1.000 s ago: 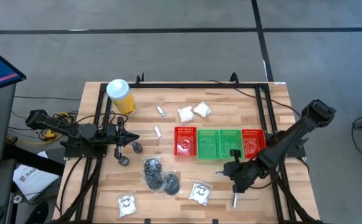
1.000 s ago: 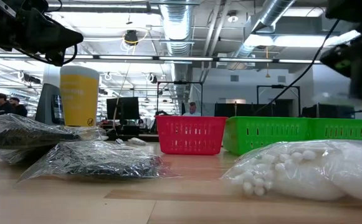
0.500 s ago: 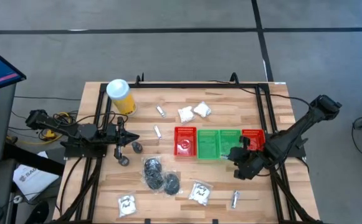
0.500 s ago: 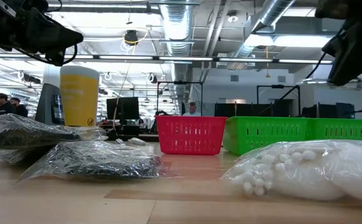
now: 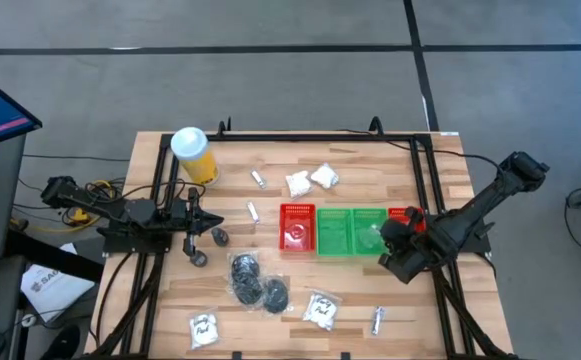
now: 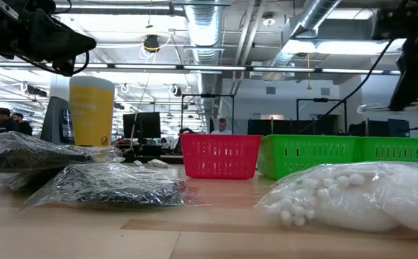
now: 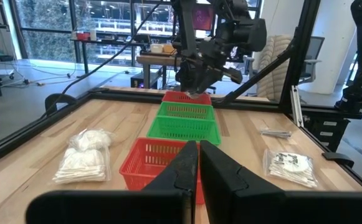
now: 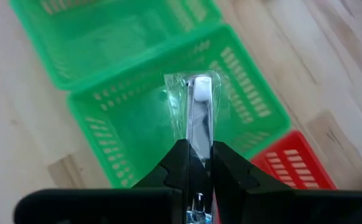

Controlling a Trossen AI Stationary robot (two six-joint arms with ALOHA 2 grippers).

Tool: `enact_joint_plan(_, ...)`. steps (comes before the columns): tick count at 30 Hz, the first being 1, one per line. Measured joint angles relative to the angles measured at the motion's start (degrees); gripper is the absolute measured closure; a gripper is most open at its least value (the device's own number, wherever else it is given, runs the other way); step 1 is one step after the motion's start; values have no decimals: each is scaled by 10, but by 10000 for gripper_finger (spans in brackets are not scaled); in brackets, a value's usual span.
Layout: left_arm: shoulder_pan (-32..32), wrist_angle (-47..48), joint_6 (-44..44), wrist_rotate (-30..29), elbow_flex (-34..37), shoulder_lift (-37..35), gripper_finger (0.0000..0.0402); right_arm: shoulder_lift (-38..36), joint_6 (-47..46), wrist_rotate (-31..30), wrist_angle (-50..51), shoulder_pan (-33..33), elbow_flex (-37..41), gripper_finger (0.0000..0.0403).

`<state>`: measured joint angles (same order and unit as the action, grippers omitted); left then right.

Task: Pick & Place Travel size toiletries
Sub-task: Put the silver nail cutter into the right red bin

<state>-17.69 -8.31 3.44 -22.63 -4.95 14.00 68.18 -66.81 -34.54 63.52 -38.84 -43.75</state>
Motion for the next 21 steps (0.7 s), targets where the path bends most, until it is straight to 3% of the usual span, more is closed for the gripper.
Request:
enact_joint_plan(12,0,-2,0,0,0,0,389,0,-231,16,133,-60,0,367)
enact_joint_plan(21,0,-5,0,0,0,0,389,0,-321,31,171,-101,0,367)
